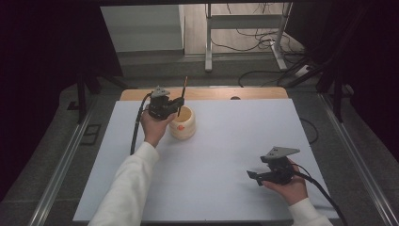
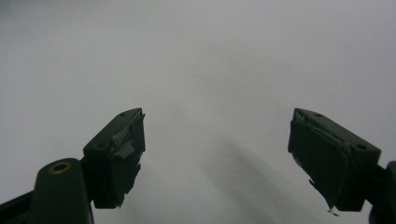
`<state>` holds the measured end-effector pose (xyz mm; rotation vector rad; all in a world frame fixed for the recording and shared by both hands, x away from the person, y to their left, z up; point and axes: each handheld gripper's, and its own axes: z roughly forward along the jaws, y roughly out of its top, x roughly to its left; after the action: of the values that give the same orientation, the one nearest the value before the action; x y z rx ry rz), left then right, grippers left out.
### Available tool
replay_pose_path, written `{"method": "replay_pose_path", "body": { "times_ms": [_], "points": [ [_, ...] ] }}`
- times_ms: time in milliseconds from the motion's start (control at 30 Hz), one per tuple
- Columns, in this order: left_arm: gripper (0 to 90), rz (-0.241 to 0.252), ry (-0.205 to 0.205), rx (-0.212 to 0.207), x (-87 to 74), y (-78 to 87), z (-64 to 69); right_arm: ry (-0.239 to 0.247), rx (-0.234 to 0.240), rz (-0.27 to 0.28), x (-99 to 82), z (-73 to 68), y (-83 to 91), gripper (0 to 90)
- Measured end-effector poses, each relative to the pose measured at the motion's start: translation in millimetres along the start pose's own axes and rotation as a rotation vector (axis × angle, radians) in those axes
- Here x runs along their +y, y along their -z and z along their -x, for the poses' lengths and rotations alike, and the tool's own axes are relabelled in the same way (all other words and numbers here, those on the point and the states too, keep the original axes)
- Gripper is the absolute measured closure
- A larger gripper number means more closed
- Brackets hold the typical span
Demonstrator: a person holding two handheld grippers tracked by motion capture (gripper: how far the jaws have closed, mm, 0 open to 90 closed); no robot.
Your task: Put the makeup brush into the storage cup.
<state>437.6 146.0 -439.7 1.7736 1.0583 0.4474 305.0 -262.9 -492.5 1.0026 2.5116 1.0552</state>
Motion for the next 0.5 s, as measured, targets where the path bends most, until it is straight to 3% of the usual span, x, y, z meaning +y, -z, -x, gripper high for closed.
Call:
{"method": "replay_pose_path", "body": {
  "times_ms": [500],
  "points": [
    [83.7, -0.03, 0.007, 0.0, -15.6, -9.4, -1.7, -0.003, -0.021, 0.028, 0.5, 1.8, 3.8, 20.5]
  ]
}}
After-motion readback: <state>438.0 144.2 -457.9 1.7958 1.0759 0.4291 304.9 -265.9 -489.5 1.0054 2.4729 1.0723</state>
